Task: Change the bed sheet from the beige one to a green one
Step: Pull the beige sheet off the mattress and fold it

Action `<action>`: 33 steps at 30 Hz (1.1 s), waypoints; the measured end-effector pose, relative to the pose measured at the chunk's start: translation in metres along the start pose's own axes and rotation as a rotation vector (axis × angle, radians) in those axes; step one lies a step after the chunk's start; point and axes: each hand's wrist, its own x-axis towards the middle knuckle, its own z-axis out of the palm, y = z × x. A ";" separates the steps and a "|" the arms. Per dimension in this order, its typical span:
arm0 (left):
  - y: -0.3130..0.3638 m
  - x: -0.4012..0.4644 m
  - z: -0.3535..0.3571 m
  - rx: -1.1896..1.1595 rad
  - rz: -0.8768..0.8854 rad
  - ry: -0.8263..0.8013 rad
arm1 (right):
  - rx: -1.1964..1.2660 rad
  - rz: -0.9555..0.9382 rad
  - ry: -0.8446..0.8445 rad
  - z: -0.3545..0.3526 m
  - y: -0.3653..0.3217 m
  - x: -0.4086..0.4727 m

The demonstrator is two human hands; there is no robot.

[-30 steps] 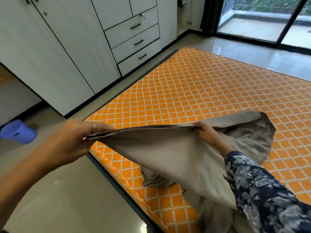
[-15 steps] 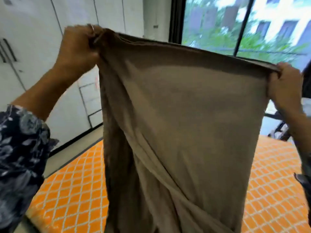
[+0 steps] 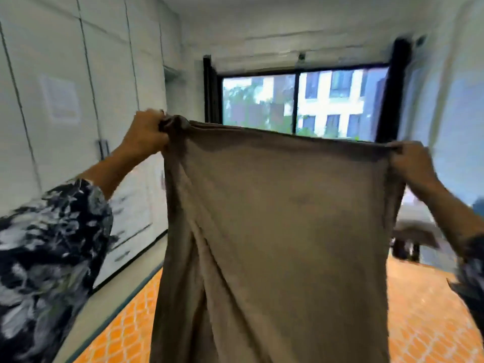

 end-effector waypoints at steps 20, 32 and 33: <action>0.008 0.018 0.070 -1.118 -0.823 0.027 | -0.247 0.033 -0.159 -0.053 0.008 -0.068; 0.191 -0.125 0.147 -0.680 0.020 -0.638 | -0.173 -0.066 -0.389 0.001 -0.047 -0.154; 0.203 -0.138 0.149 -0.689 0.141 -0.680 | -0.173 -0.060 -0.404 0.002 -0.047 -0.158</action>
